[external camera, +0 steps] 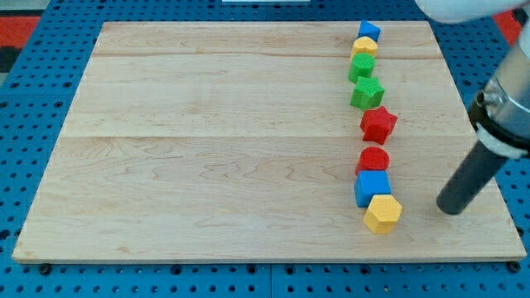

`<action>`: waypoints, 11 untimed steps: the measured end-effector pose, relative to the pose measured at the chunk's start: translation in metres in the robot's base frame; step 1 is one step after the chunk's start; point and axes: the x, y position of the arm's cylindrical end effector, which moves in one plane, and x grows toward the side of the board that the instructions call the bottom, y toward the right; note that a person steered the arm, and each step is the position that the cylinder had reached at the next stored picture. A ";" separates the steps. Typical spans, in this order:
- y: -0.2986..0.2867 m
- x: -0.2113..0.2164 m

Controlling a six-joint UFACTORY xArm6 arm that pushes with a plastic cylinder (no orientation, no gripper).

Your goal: Push the hand horizontal to the green circle

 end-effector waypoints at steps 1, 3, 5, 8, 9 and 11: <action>0.004 -0.031; 0.027 -0.084; 0.041 -0.101; 0.037 -0.170; 0.034 -0.182; 0.057 -0.226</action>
